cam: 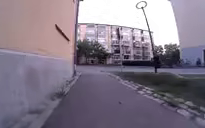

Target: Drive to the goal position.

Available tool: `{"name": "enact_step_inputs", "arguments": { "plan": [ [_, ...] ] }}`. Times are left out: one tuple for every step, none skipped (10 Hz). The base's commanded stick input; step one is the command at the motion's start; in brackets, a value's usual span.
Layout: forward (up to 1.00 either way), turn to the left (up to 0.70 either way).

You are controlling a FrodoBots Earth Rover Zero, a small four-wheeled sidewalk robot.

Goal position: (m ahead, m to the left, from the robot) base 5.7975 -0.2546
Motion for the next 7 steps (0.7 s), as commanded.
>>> {"name": "enact_step_inputs", "arguments": {
  "plan": [
    [0.5,-0.01],
    [0.5,-0.01],
    [0.5,-0.01],
    [0.5,-0.01],
    [0.5,-0.01],
    [0.5,-0.01],
    [0.5,-0.01]
  ]
}}
